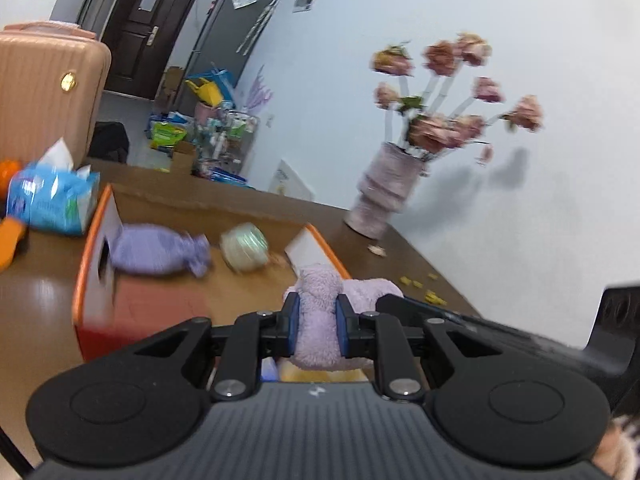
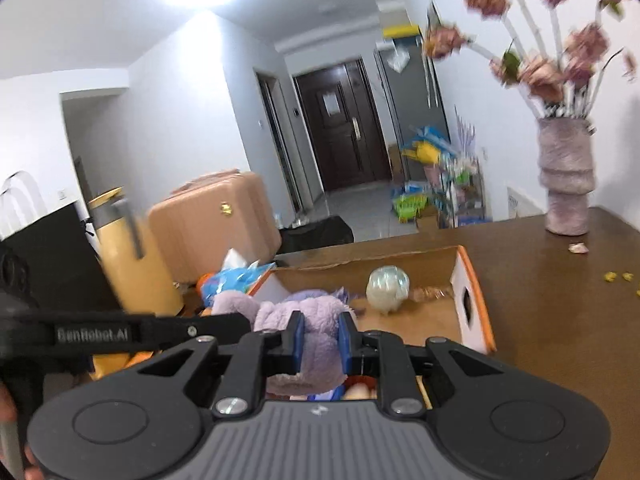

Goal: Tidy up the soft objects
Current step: 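Carry the lavender cloth into the box and open both tools, then withdraw both tools from the box back over the table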

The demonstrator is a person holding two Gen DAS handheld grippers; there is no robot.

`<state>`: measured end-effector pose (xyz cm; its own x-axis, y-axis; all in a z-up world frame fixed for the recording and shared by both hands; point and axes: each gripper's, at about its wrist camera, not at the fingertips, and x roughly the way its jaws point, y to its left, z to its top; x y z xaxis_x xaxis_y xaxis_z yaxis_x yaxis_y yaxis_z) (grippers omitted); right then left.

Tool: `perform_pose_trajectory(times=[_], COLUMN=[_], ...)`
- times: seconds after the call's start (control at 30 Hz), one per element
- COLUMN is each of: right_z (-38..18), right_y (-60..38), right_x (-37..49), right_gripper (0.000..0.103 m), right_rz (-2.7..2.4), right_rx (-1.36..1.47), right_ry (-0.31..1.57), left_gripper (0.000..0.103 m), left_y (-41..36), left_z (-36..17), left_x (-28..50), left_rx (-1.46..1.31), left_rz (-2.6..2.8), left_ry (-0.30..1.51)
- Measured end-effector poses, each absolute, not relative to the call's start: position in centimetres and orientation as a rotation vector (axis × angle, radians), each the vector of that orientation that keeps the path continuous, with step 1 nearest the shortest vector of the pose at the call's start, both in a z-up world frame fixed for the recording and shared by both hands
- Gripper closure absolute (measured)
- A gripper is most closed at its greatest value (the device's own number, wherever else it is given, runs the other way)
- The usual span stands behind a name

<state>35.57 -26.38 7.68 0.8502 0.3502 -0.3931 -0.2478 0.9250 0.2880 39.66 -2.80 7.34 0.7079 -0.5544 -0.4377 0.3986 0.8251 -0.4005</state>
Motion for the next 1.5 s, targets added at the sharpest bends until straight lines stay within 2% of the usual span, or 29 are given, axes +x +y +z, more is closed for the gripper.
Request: perform_pose_trajectory(times=[0.27, 0.57, 0.73, 0.9, 1.0, 1.1, 1.17, 1.23, 1.3, 1.5], right_z=[4.1, -1.4, -1.2, 2.6, 6.3, 10.1, 12.3, 14.2, 15.2, 16.7], right_y=[-22.6, -16.7, -16.6, -18.9, -21.2, -24.5, -26.7, -29.0, -30.6, -32.2], right_x=[54.1, 61.3, 60.8, 58.7, 56.5, 53.0, 49.8, 46.7, 44.1, 39.6], right_gripper=[0.086, 0.086, 0.083, 0.075, 0.072, 0.05, 0.02, 0.002, 0.0, 0.0], right_rz=[0.338, 0.347, 0.346, 0.296, 0.256, 0.234, 0.22, 0.168, 0.114, 0.134], right_rx=[0.311, 0.246, 0.239, 0.235, 0.213, 0.164, 0.097, 0.036, 0.02, 0.071], right_ry=[0.786, 1.001, 0.98, 0.889, 0.809, 0.71, 0.62, 0.503, 0.405, 0.322], left_gripper=[0.084, 0.076, 0.041, 0.037, 0.031, 0.02, 0.016, 0.0, 0.0, 0.0], left_y=[0.0, 0.9, 0.9, 1.9, 3.1, 5.2, 7.0, 8.1, 8.5, 7.3], left_z=[3.6, -0.9, 0.0, 3.9, 7.3, 10.5, 11.8, 12.9, 13.7, 15.3], left_x=[53.7, 56.4, 55.6, 53.2, 51.1, 48.0, 45.8, 43.6, 41.9, 38.0], left_rx=[-0.24, -0.028, -0.037, -0.017, -0.011, -0.062, -0.096, -0.107, -0.113, -0.098], left_rz=[-0.368, -0.269, -0.268, -0.231, -0.186, -0.197, -0.19, -0.133, -0.06, -0.062], left_ry=[0.758, 0.797, 0.769, 0.675, 0.602, 0.546, 0.513, 0.447, 0.388, 0.351])
